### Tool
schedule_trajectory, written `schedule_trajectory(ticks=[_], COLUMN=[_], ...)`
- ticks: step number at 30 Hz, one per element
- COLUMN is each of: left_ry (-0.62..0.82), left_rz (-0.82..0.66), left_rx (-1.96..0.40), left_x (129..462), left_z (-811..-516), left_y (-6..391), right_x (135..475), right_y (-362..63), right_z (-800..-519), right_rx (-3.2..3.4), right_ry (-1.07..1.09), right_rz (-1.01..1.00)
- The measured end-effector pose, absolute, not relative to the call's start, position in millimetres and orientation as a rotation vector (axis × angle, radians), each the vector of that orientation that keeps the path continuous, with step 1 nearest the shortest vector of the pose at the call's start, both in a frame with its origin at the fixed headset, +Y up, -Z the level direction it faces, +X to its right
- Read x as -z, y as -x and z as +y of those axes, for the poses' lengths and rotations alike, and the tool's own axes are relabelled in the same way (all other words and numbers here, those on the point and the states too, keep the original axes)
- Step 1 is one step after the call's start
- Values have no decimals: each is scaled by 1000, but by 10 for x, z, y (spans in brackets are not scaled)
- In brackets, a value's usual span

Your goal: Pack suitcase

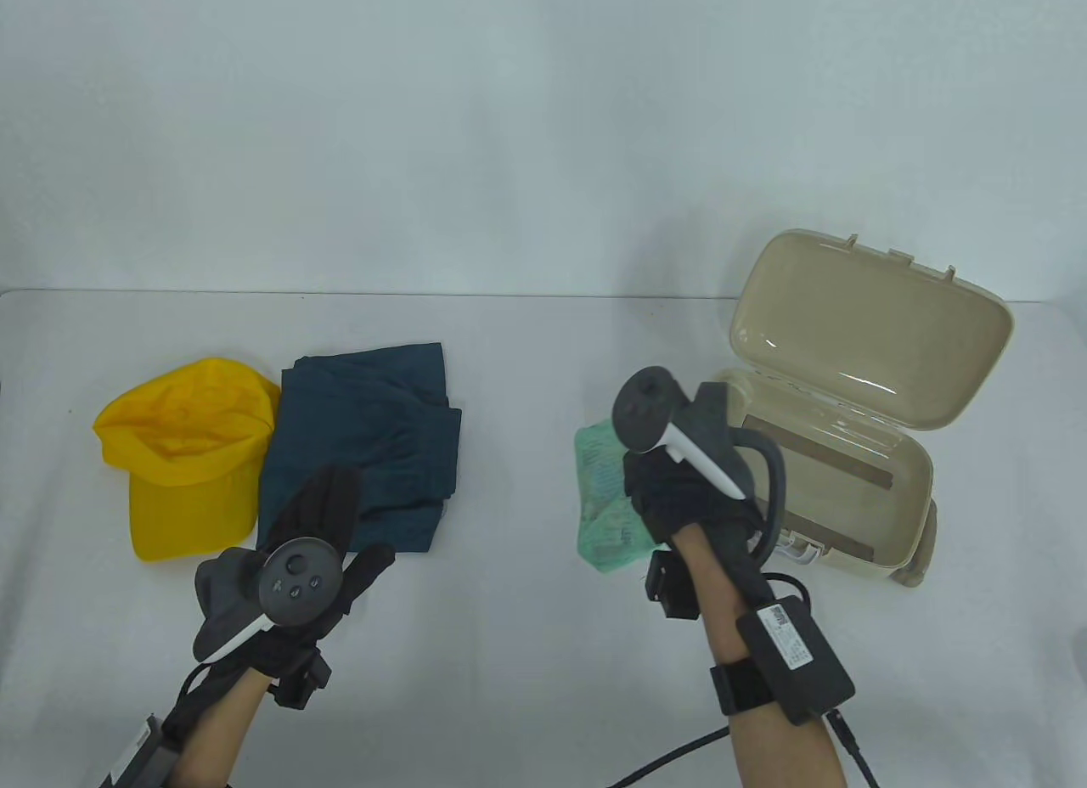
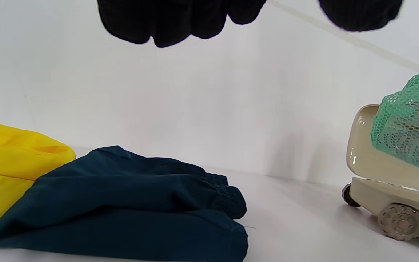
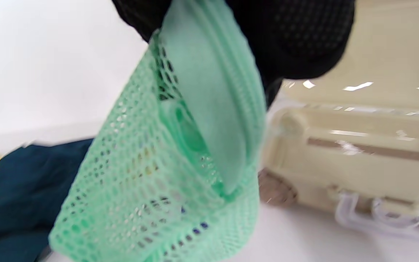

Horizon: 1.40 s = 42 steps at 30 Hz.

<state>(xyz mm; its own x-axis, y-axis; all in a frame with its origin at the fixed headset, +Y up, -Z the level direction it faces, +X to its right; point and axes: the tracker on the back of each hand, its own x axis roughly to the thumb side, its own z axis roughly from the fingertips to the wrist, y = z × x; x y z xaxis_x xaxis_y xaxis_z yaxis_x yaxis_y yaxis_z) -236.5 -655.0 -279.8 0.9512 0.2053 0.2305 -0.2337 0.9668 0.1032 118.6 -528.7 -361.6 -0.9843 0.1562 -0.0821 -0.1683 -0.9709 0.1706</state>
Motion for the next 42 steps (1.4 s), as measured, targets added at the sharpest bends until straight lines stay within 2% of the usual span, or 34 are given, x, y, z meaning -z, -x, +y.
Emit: schedule_trajectory(ticks=[3,7,12,18,26,31,42], left_ry=[-134,-127,-116,-105,-83,-67,-61], left_rz=[-245,-257,-254,-251,-249,-247,-239], left_rx=[-215,-211,-210,-194,-179,-171,-157], left_x=[2776,2776,2775,2774,2782,2790,2794], left_z=[-6543,-6552,-6547,-6547,-6568,-6587,-6587], left_y=[2308,2282,2277,2266,2247,2238,2242], right_x=[3738,3884,4090,4240,4289,4298,4406], right_y=[-1652,-2179,-2773,-3277,-3656,-3794,-3622], right_z=[-5172,-5195,-5443,-5830,-6244,-6360,-6615], right_rx=[-2896,-2823,-2710,-2599,-2580,-2645,-3006], right_ry=[230,369,506,610,733,850,1039], right_rz=[191,143,179,243,339,383,503])
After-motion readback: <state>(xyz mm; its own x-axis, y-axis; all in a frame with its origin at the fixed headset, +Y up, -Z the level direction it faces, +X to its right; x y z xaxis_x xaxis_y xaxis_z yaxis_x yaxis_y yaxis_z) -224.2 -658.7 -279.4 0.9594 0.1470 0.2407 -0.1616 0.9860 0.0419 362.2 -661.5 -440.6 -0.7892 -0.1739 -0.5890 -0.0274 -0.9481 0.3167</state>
